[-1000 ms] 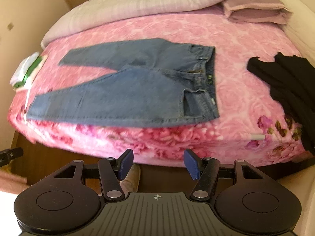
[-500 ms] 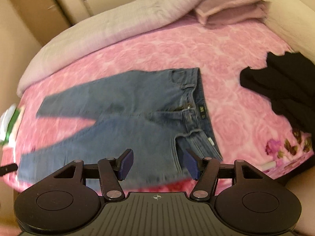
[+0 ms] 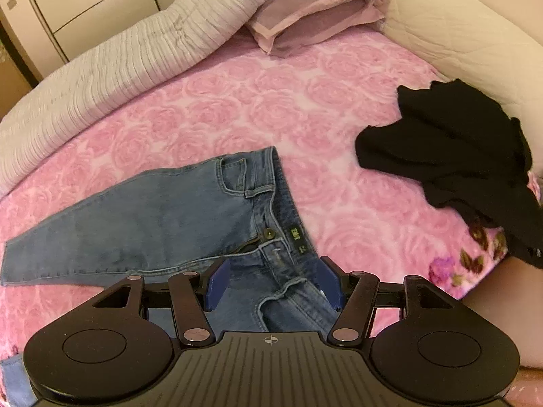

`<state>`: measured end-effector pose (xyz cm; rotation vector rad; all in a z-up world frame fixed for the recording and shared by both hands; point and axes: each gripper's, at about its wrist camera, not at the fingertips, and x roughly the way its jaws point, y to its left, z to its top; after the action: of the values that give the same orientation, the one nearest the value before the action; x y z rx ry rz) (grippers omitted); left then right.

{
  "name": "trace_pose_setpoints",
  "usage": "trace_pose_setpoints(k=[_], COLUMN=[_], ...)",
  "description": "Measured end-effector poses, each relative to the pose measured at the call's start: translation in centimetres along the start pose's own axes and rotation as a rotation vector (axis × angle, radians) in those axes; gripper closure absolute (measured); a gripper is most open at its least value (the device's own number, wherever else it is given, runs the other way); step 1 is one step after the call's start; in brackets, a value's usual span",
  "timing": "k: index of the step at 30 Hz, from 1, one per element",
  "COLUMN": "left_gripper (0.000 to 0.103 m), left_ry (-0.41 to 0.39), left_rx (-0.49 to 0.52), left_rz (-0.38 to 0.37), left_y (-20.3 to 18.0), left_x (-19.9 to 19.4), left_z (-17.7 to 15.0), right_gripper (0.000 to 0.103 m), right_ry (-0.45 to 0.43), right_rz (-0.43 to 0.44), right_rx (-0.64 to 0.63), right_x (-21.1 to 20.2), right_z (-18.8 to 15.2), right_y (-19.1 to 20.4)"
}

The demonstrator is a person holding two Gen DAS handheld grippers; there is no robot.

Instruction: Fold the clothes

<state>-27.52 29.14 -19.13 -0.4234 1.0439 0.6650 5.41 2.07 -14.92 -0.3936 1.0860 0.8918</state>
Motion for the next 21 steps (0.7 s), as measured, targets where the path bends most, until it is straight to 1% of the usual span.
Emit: trace_pose_setpoints(k=[2, 5, 10, 12, 15, 18, 21], left_gripper=[0.061, 0.061, 0.061, 0.061, 0.061, 0.061, 0.061], left_ry=[0.015, 0.042, 0.062, 0.067, 0.076, 0.078, 0.08], left_rx=[0.019, 0.059, 0.145, 0.177, 0.225, 0.291, 0.353], left_rz=[-0.041, -0.093, -0.144, -0.169, -0.189, -0.179, -0.18], left_y=[0.2, -0.1, -0.8, -0.9, -0.7, -0.6, 0.5], left_x=[2.0, 5.3, 11.3, 13.9, 17.9, 21.4, 24.4], left_z=[0.8, 2.2, 4.8, 6.0, 7.8, 9.6, 11.0], right_gripper=[0.043, 0.043, 0.043, 0.043, 0.043, 0.043, 0.043], right_ry=[0.023, 0.071, 0.152, 0.176, 0.193, 0.204, 0.219], right_rz=[0.024, 0.079, 0.142, 0.155, 0.175, 0.19, 0.21], right_rx=[-0.027, -0.1, -0.29, -0.356, -0.45, -0.524, -0.596], right_x=[1.5, 5.1, 12.8, 16.0, 20.6, 24.8, 28.5], right_z=[0.5, 1.7, 4.3, 5.9, 8.8, 11.7, 14.3], right_y=[0.1, 0.7, 2.6, 3.0, 3.4, 3.3, 3.3])
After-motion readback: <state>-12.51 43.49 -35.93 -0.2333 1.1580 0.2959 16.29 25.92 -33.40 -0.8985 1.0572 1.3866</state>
